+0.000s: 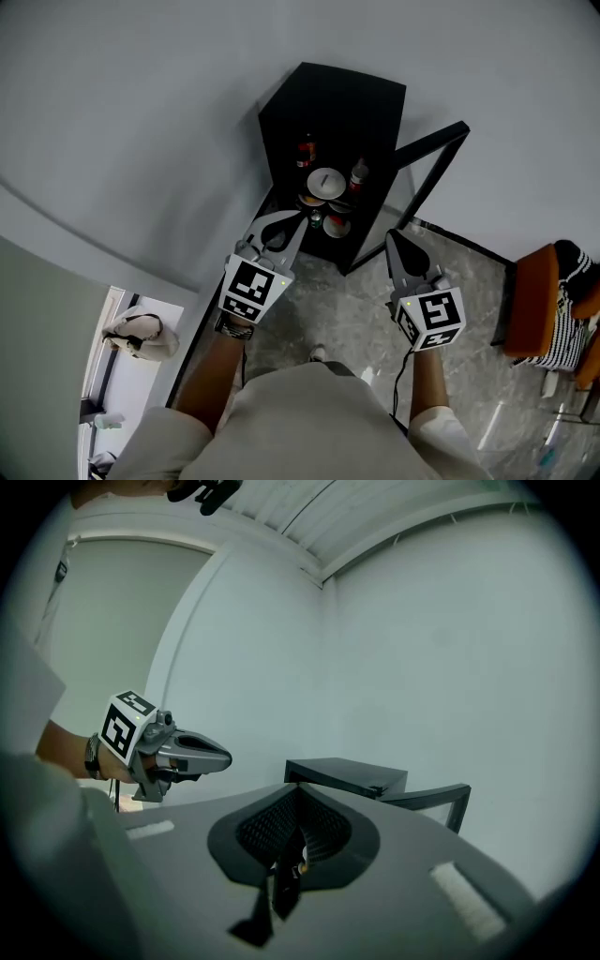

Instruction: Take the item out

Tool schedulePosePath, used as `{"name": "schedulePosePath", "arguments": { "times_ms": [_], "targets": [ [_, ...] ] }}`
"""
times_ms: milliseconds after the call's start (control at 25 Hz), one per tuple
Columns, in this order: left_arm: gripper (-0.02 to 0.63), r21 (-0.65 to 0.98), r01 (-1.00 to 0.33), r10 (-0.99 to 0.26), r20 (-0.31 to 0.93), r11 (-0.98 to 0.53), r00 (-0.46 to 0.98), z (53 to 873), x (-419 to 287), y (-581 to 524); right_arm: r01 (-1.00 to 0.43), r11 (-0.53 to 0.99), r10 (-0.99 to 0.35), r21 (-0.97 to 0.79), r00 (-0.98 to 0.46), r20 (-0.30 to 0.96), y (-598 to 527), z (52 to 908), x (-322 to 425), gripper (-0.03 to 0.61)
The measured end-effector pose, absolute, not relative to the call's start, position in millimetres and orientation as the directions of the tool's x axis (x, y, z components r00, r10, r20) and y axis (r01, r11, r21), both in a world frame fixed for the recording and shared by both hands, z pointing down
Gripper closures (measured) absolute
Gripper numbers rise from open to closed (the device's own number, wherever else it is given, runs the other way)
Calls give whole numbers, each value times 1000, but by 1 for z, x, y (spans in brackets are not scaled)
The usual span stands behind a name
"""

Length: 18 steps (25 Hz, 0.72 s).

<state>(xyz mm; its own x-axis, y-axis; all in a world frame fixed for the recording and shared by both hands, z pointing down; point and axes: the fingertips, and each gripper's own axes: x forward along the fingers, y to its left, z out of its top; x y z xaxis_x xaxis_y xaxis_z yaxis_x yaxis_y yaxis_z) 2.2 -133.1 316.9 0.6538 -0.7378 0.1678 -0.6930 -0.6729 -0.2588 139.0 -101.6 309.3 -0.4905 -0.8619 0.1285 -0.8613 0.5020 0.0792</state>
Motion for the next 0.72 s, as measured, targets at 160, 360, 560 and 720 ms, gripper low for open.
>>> {"name": "schedulePosePath", "arguments": {
  "times_ms": [160, 360, 560, 720],
  "targets": [
    [609, -288, -688, -745, 195, -666, 638, 323, 13, -153, -857, 510, -857, 71, -500, 126, -122, 316, 145, 571],
    [607, -362, -657, -748, 258, -661, 611, 342, 16, -177, -858, 511, -853, 50, -499, 152, -142, 333, 145, 571],
    [592, -339, -622, -708, 309, -706, 635, 371, 20, -212, -871, 490, -863, 42, -478, 167, -160, 350, 144, 571],
    [576, -383, -542, -663, 380, -748, 645, 403, 28, -240, -895, 446, -882, 23, -436, 180, -181, 362, 143, 571]
  ]
}}
